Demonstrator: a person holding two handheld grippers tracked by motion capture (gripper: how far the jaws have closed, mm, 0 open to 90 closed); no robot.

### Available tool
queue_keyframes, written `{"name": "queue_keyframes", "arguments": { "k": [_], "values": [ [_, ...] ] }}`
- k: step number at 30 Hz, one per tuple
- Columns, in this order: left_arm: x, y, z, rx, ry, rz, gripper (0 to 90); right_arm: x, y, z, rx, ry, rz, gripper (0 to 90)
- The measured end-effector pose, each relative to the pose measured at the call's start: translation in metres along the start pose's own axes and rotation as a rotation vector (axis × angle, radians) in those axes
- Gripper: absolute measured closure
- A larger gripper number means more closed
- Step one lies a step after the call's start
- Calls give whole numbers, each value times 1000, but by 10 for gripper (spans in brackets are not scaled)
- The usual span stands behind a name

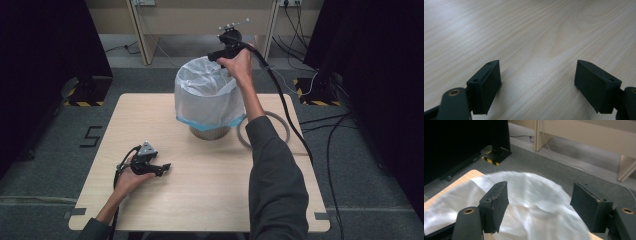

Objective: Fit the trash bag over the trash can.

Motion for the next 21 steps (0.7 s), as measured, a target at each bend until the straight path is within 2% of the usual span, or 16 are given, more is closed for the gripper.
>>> {"name": "queue_keyframes", "arguments": {
  "k": [4, 13, 16, 19, 21],
  "values": [
    [0, 0, 0, -3, 3, 0, 203, 11, -22, 15, -19, 9, 24, 298],
    [0, 0, 0, -3, 3, 1, 203, 44, -57, 44, -51, -33, 31, 297],
    [0, 0, 0, -2, 0, 0, 201, 54, -68, 58, -43, -30, 64, 297],
    [0, 0, 0, -2, 0, 0, 201, 63, -77, 70, -59, -42, 51, 289],
    [0, 0, 0, -3, 0, 0, 201, 70, -83, 79, -72, -42, 44, 254]
  ]
}}
Point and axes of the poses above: each handheld gripper's, and its own axes: x roughly backward along the jaws, z roughly out of its underside, y roughly to its left, the point moved 9 cm from there along -x, roughly forward along the jaws, and after that the axes turned 2 degrees about y, right-handed, at the moved point
